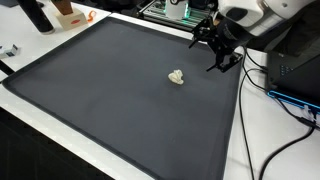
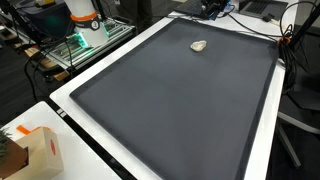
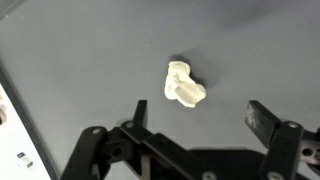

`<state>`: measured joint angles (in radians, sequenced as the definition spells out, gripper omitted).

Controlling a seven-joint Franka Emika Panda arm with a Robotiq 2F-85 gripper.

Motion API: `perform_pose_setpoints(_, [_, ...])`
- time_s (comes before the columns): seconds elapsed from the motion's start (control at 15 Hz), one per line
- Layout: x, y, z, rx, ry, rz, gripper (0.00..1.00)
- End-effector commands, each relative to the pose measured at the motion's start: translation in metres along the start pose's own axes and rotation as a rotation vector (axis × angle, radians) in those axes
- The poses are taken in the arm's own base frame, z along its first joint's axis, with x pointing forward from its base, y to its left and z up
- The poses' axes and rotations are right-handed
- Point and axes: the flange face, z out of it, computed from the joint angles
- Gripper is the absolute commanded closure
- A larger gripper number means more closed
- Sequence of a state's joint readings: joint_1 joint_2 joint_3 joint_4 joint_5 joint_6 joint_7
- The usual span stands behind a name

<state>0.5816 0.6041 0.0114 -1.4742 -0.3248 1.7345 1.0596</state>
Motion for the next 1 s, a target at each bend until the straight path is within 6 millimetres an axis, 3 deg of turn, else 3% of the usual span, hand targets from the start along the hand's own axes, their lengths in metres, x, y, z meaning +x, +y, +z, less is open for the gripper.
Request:
perform_pose_setpoints(0.0, [-0.004,0.037,-0.012,0.132,-0.028,0.090,0.00])
perform_pose_setpoints(0.4, [0.001,0.081,-0.024,0.248,-0.103,0.221,0.00])
perform_pose_setpoints(0.93, [-0.001,0.108,-0.035,0.330,-0.098,0.281,0.00])
